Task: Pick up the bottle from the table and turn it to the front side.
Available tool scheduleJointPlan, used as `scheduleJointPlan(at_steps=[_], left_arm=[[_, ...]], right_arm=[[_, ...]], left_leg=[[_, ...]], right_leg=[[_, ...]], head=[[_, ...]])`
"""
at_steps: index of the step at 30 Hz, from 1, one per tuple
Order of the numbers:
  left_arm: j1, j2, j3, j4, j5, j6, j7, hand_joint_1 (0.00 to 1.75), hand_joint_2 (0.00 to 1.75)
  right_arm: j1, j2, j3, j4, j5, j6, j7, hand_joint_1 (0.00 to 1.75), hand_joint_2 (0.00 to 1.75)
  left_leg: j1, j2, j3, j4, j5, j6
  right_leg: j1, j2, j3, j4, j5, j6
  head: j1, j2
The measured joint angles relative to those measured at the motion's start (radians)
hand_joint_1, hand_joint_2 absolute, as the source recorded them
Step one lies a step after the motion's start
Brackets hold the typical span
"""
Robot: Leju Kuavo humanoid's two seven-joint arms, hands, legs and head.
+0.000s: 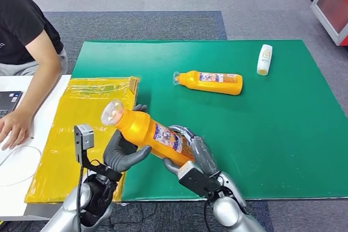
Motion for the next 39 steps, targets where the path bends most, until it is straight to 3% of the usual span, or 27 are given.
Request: scheduleJointPlan(at_steps=[2, 4, 5, 9, 11, 25, 27, 29, 31, 35, 36, 39], left_arm=[[-0.001, 0.0, 0.002, 0.0, 0.002, 0.007, 0.001, 0.01, 1.75], [-0.004, -0.001, 0.004, 0.0, -0.005, 0.022, -0.001, 0.18, 1.75], [-0.005, -0.002, 0.004, 0.0, -0.01, 0.03, -0.002, 0.34, 1.75], [-0.011, -0.005, 0.005, 0.004, -0.021, 0.047, -0.006, 1.54, 1.75], [-0.012, -0.006, 0.005, 0.005, -0.026, 0.052, -0.011, 1.64, 1.75], [-0.028, -0.007, 0.009, 0.028, 0.004, 0.046, -0.004, 1.75, 1.75], [-0.03, -0.008, 0.009, 0.032, 0.004, 0.045, -0.005, 1.75, 1.75], [-0.031, -0.008, 0.01, 0.035, -0.004, 0.047, -0.01, 1.75, 1.75], [-0.031, -0.008, 0.009, 0.036, -0.022, 0.054, -0.018, 1.75, 1.75], [-0.031, -0.007, 0.006, 0.036, -0.084, 0.09, -0.039, 1.75, 1.75], [-0.031, -0.007, 0.005, 0.036, -0.109, 0.102, -0.046, 1.75, 1.75], [-0.029, -0.005, 0.004, 0.036, -0.199, 0.151, -0.066, 1.75, 1.75]], right_arm=[[0.0, 0.0, 0.0, 0.0, 0.0, 0.0, 0.0, 1.75, 1.75], [0.0, 0.0, 0.001, 0.0, 0.0, 0.0, 0.0, 1.75, 1.75], [0.0, 0.0, 0.002, 0.0, 0.0, 0.0, 0.0, 1.75, 1.75], [-0.001, 0.0, 0.006, 0.0, 0.0, -0.001, 0.0, 1.75, 1.75], [-0.002, 0.0, 0.007, 0.0, -0.001, -0.002, 0.0, 1.75, 1.75], [-0.008, 0.0, 0.018, 0.0, -0.004, -0.002, -0.002, 1.75, 1.75], [-0.009, 0.0, 0.018, 0.0, -0.007, -0.002, -0.003, 1.66, 1.75], [-0.01, 0.0, 0.018, 0.0, -0.012, -0.003, -0.004, 1.48, 1.75], [-0.012, 0.0, 0.018, 0.0, -0.016, -0.005, -0.006, 1.14, 1.75], [-0.012, 0.0, 0.018, 0.0, -0.02, -0.011, -0.011, 0.18, 1.75], [-0.012, 0.0, 0.018, 0.0, -0.021, -0.013, -0.012, 0.05, 1.75], [-0.011, 0.003, 0.019, 0.0, -0.024, -0.027, -0.017, 0.0, 1.75]], left_leg=[[0.0, 0.0, 0.0, 0.0, 0.0, 0.0], [0.0, 0.0, 0.0, 0.0, 0.0, 0.0], [0.0, 0.0, 0.0, 0.0, 0.0, 0.0], [0.0, 0.0, 0.0, 0.0, 0.0, 0.0], [0.0, 0.0, 0.0, 0.0, 0.0, 0.0], [0.0, 0.0, -0.001, 0.0, 0.0, 0.0], [0.0, 0.0, -0.001, 0.0, 0.0, 0.0], [0.0, 0.0, -0.001, 0.0, 0.0, 0.0], [0.0, 0.0, -0.001, 0.0, 0.0, 0.0], [0.0, 0.0, -0.001, 0.0, 0.0, 0.0], [0.0, 0.0, -0.001, 0.0, 0.0, 0.0], [0.0, 0.0, -0.001, 0.0, 0.0, 0.0]], right_leg=[[0.0, 0.0, 0.0, 0.0, 0.0, 0.0], [0.0, 0.0, 0.0, 0.0, 0.0, 0.0], [0.0, 0.0, 0.0, 0.0, 0.0, 0.0], [0.0, 0.0, 0.0, 0.0, 0.0, 0.0], [0.0, 0.0, 0.0, 0.0, 0.0, 0.0], [0.0, 0.0, 0.0, 0.0, 0.0, 0.0], [0.0, 0.0, 0.0, 0.0, 0.0, 0.0], [0.0, 0.0, 0.0, 0.0, 0.0, 0.0], [0.0, 0.0, -0.001, 0.0, 0.0, 0.0], [0.0, 0.0, -0.001, 0.0, 0.0, 0.0], [0.0, 0.0, -0.001, 0.0, 0.0, 0.0], [0.0, 0.0, -0.001, 0.0, 0.0, 0.0]], head=[[0.0, 0.0], [0.0, 0.0], [0.0, 0.0], [0.0, 0.0], [0.0, 0.0], [0.0, 0.0], [0.0, 0.0], [0.0, 0.0], [0.0, 0.0], [0.0, 0.0], [0.0, 0.0], [0.0, 0.0]])
